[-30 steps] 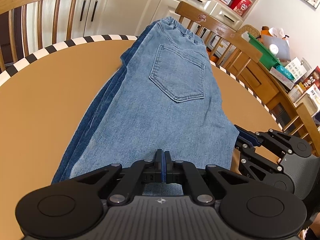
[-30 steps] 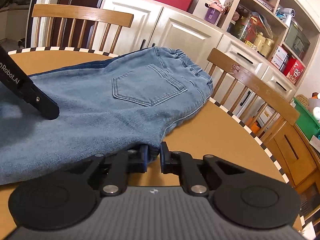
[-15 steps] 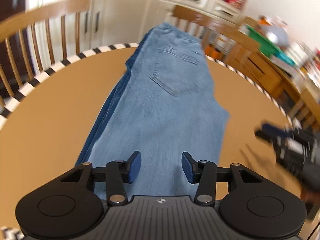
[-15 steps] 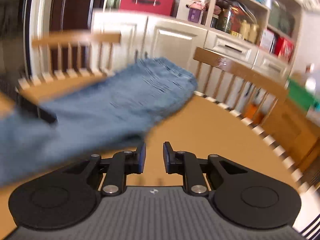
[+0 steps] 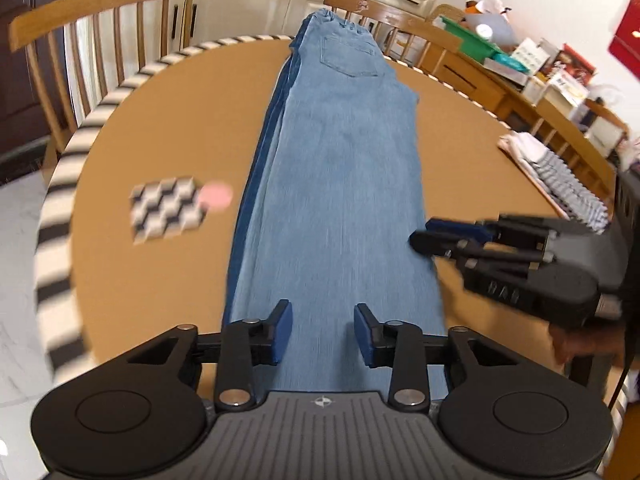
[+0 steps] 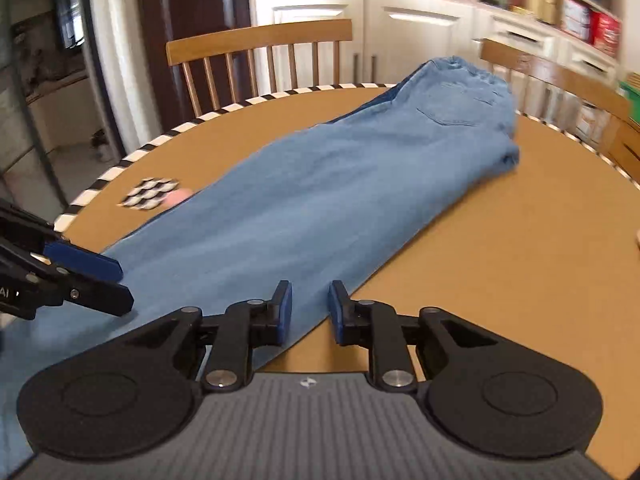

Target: Fold clothes

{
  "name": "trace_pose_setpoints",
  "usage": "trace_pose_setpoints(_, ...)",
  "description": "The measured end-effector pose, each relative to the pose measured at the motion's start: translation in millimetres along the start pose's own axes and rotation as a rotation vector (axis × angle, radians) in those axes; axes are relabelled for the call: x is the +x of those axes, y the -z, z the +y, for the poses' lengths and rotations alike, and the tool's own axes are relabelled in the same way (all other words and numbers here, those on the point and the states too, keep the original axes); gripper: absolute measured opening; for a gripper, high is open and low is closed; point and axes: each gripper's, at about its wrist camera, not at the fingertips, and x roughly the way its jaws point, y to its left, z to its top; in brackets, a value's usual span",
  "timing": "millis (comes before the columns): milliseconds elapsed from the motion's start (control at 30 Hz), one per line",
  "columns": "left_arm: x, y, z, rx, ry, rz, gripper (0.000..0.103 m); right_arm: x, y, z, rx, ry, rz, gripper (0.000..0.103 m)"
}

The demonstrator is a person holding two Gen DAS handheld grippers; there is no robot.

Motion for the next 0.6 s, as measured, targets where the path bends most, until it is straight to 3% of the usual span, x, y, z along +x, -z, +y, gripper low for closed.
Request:
trace_pose_setpoints(67,-14,17,1,0.025,0.011,0.001,0.036,-14,13,28,0.013,-0.012,0.009,0.037)
trace_pose_setpoints(267,-39,47,9,0.039,0.043,0.013,0.036,-45,38,83,-0.071,-0.063,0.068,0.035)
trace_pose_setpoints(333,-45,52,14,0.037,0.054,0.020,0.032,-51,41,87,-0.068,-0.088,0.085,0.035)
trace_pose_setpoints(433,-56,51,12,0.029,0.030,0.011,0.034,-61,43,92,-0.064,-0.122,0.097,0.032)
trace_pose_setpoints(533,-71,45,14,0.047,0.024,-0.052,0.046,-69,37,68,0.066,-0.093,0.041,0.031)
trace_pose_setpoints(600,-71,40,22,0.021,0.016,-0.058,0.047,-73,35,47,0.175,-0.050,0.006,0.033)
